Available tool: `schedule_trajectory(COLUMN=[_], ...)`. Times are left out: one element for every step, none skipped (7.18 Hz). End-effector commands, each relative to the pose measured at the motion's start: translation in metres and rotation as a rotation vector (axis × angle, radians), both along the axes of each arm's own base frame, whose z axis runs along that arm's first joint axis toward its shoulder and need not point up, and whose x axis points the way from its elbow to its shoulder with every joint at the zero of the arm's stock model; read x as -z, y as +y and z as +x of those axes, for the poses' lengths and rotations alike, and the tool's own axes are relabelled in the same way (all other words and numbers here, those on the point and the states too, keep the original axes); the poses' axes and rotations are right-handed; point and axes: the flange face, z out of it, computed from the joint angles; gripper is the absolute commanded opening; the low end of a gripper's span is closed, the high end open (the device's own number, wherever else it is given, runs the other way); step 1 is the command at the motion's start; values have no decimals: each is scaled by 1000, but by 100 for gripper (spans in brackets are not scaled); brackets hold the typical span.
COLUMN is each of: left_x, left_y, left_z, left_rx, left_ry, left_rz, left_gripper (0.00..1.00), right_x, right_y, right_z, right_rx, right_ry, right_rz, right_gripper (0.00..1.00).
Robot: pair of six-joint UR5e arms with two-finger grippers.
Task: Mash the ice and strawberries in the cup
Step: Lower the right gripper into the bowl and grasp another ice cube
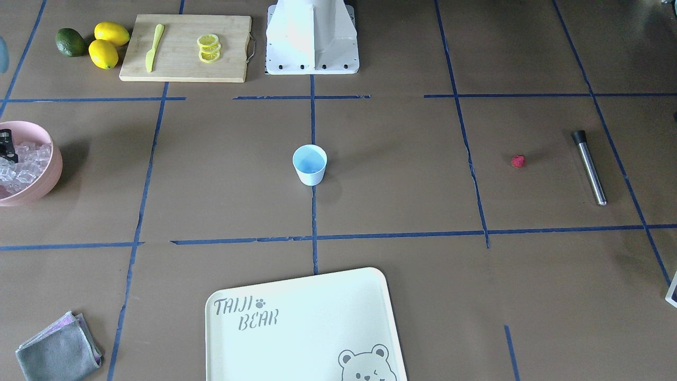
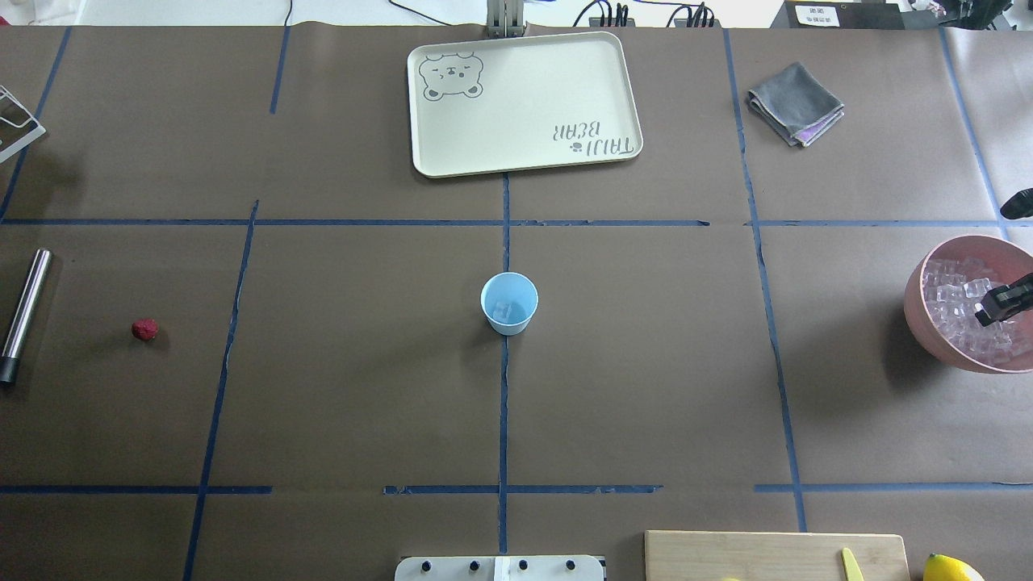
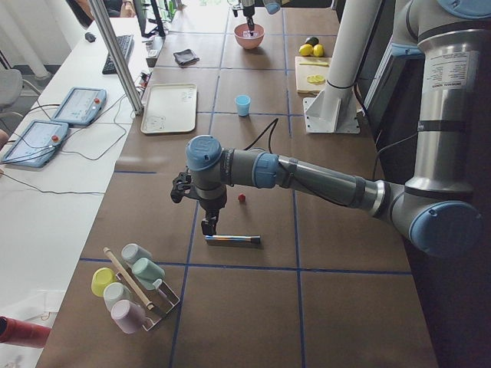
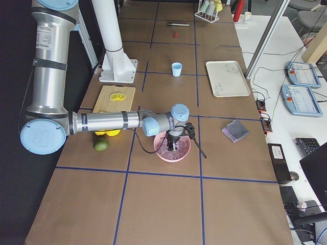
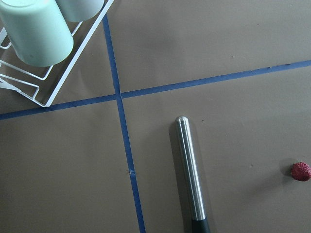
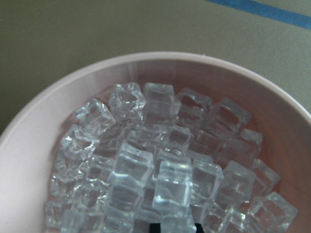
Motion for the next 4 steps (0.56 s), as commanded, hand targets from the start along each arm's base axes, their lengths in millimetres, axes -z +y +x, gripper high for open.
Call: schedule_trajectory(left_x=[0, 1, 1, 0], left_y=[0, 0, 0, 0], left_z=[0, 0, 0, 0], left_rx=[0, 0, 0, 0], left_ry=[5, 5, 5, 5], left_rz=[0, 1, 1, 0], left_gripper=[100, 100, 100, 100], right_x=[14, 46, 71, 114], right_y=[-3, -2, 0, 5], right_z=[2, -2, -6, -10], right_rx=[-6, -8, -66, -109], right_ry=[-20, -76, -142, -206], right_rz=[22, 34, -34, -68], right_gripper=[0, 0, 0, 0])
